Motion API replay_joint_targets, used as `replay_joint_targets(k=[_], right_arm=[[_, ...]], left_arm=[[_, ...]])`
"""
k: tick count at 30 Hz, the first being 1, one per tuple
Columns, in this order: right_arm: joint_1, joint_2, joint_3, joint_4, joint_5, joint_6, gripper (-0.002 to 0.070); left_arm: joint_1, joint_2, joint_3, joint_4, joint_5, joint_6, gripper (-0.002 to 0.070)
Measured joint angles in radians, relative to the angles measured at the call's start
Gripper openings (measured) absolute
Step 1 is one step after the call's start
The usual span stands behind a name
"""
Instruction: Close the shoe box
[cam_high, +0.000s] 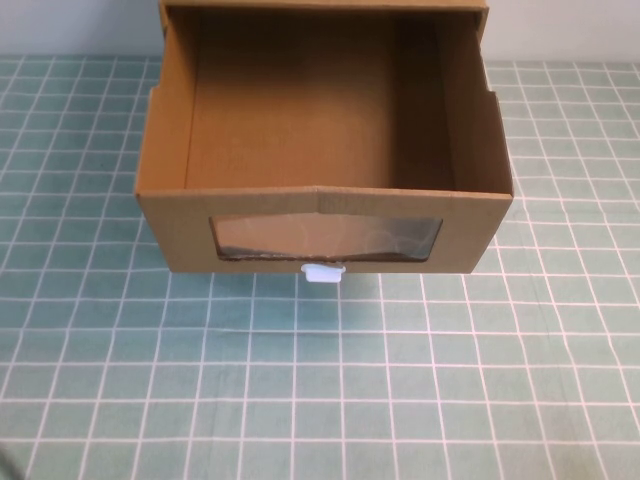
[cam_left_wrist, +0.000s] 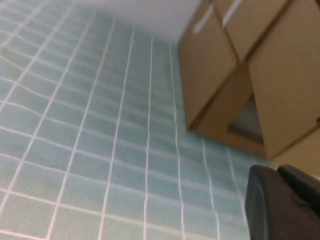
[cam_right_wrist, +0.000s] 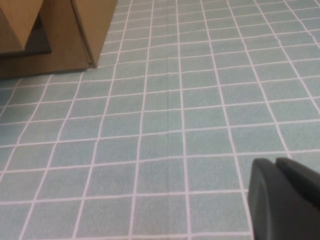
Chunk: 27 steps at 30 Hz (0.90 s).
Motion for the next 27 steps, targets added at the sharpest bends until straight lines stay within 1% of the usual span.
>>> replay_joint_targets(k=[2, 5, 10, 13, 15, 18, 22, 27], right_arm=[[0.000, 0.000, 0.000, 0.000, 0.000, 0.000, -0.0013], [0.000, 0.000, 0.000, 0.000, 0.000, 0.000, -0.0013], [0.000, 0.000, 0.000, 0.000, 0.000, 0.000, -0.0013], [0.000, 0.000, 0.000, 0.000, 0.000, 0.000, -0.0013], [0.000, 0.000, 0.000, 0.000, 0.000, 0.000, -0.0013], [0.000, 0.000, 0.000, 0.000, 0.000, 0.000, -0.0013], [0.000, 0.000, 0.000, 0.000, 0.000, 0.000, -0.0013], [0.000, 0.000, 0.000, 0.000, 0.000, 0.000, -0.0013]], left_arm=[[0.000, 0.120, -0.114, -0.002, 0.093, 0.065, -0.0005], [0.000, 0.338, -0.304, -0.040, 0.200, 0.218, -0.0005], [0.000, 0.671, -0.617, -0.211, 0.275, 0.518, -0.0005], [0.000, 0.853, -0.808, -0.307, 0.315, 0.653, -0.0005], [0.000, 0.960, -0.920, -0.352, 0.344, 0.711, -0.0005], [-0.012, 1.118, -1.081, -0.379, 0.363, 0.782, -0.0005], [-0.056, 1.287, -1.278, -0.392, 0.363, 0.856, -0.0005], [-0.118, 1.464, -1.456, -0.411, 0.359, 0.896, -0.0005]])
